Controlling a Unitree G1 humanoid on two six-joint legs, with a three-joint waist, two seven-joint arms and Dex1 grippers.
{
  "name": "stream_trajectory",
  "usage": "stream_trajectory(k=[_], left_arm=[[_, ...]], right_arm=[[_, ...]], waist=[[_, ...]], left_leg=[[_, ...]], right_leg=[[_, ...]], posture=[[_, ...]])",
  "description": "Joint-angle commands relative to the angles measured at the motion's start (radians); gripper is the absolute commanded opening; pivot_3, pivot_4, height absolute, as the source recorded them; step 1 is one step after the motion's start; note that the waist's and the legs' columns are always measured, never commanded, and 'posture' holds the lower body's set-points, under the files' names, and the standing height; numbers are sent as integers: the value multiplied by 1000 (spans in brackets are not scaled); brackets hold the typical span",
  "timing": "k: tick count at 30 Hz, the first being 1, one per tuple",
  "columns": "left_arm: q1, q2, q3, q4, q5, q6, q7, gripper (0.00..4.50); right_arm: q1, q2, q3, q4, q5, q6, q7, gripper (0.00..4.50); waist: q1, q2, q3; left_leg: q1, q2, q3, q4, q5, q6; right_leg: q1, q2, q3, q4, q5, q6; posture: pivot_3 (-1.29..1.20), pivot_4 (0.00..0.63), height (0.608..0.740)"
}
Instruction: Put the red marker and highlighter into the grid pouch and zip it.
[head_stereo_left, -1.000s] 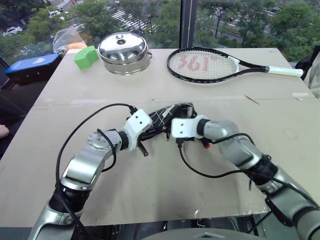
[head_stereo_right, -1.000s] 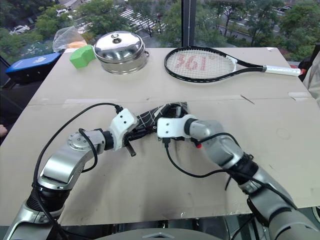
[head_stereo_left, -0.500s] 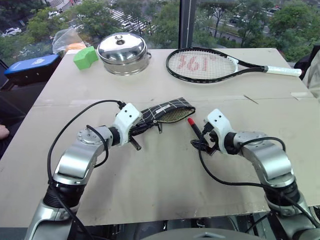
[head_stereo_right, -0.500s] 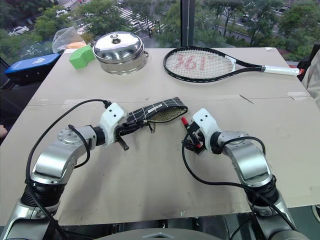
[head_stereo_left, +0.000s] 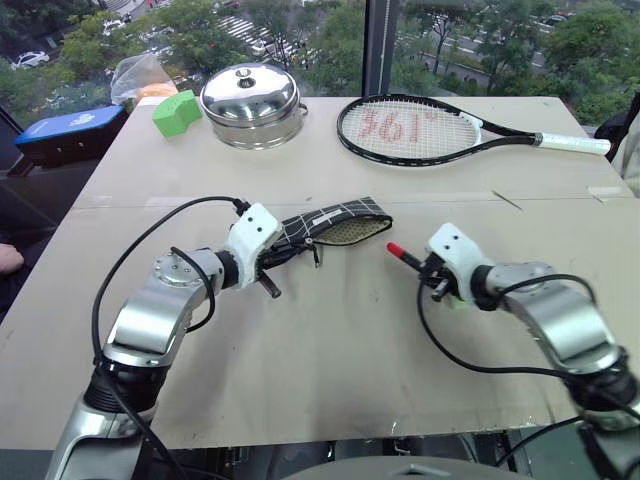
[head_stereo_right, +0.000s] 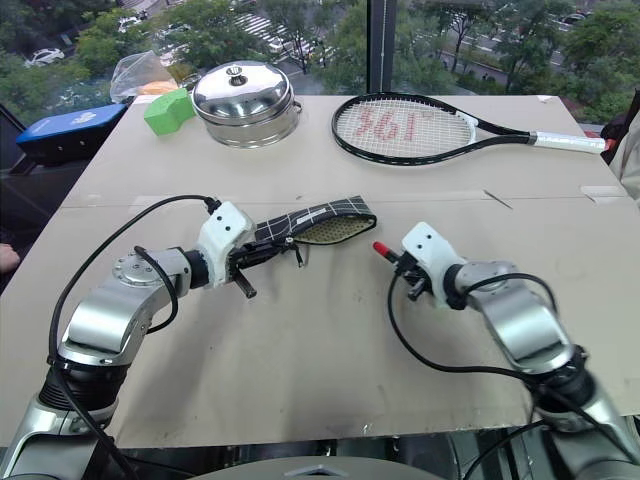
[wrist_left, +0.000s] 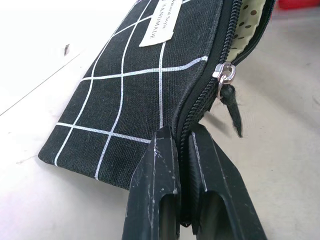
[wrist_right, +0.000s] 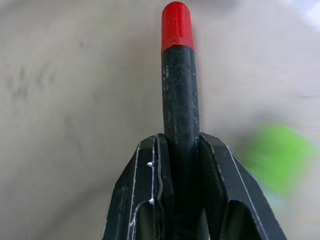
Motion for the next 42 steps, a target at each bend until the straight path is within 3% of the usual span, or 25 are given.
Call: stream_trajectory(k=[1, 11, 14, 18, 21, 23, 24, 27, 31, 35, 42], left_arm=[[-21, 6, 2, -14, 6, -26, 1, 0], [-18, -1, -32, -52, 1, -27, -6, 0], [-12, 2, -52, -64, 5, -38, -10, 0], [-6, -9, -72, -99, -3, -32, -7, 0], [-6, -16, -76, -113, -8, -21, -1, 0], [-3, -21, -74, -122, -12, -9, 6, 0], [-2, -25, -69, -125, -14, 1, 13, 0], [0, -36, -46, -121, -21, 34, 37, 0], [6, -44, -23, -117, -32, 63, 63, 0], [-5, -39, -18, -93, -30, 55, 65, 0], [-18, -32, -26, -73, -29, 38, 48, 0]], right_arm=[[-67, -73, 29, -101, 7, -22, 43, 229], [-281, -18, 256, 15, -88, -99, 5, 229], [-371, 51, 339, 136, -148, -163, -6, 229], [-513, 144, 507, 380, -315, -385, 5, 229], [-561, 222, 531, 532, -352, -508, 28, 229], [-558, 241, 512, 564, -359, -561, 52, 1280], [-548, 251, 483, 556, -346, -565, 64, 1566], [-483, 247, 357, 433, -263, -461, 112, 3068], [-317, 269, 45, 158, -46, -135, 158, 3068], [-135, 246, -173, -92, 41, 149, 121, 3068], [89, 273, -229, -113, -47, 268, -161, 3068]], waist=[[-2, -1, 0], [-4, -3, 0], [-4, -3, 0], [-10, -3, 0], [-14, -3, 0], [-13, -3, 0], [-12, -3, 0], [-12, -3, 0], [-4, -3, 0], [9, -4, 0], [5, -3, 0]], left_leg=[[0, 0, 0, 0, 0, 0], [0, 1, 0, 0, 2, -3], [0, 1, 0, 0, 2, -3], [0, 1, 0, 0, 2, -3], [0, 1, 0, 0, 2, -3], [0, 1, 0, 0, 2, -3], [0, 1, 0, 0, 2, -4], [-1, 1, 0, 0, 2, -4], [-1, 1, -2, 0, 2, -4], [0, 1, -1, 0, 2, -3], [0, 0, -1, 0, 1, -2]], right_leg=[[0, 0, 0, 0, 0, 0], [0, 1, 1, 0, 0, 0], [0, 1, 0, 0, 0, 0], [0, 1, 0, 1, 0, 0], [0, 1, 0, 1, 0, 0], [0, 1, 0, 1, 0, 0], [0, 1, 0, 1, 0, 0], [0, 0, 0, 1, 0, 0], [1, 0, -1, 1, 1, 0], [1, 0, -1, 2, 1, 0], [1, -1, 1, 2, 0, -1]], posture=[[0, 150, 740], [0, 150, 740], [0, 150, 740], [0, 150, 740], [0, 150, 740], [0, 150, 740], [0, 150, 740], [0, 150, 740], [0, 150, 740], [0, 150, 740], [0, 150, 740]])
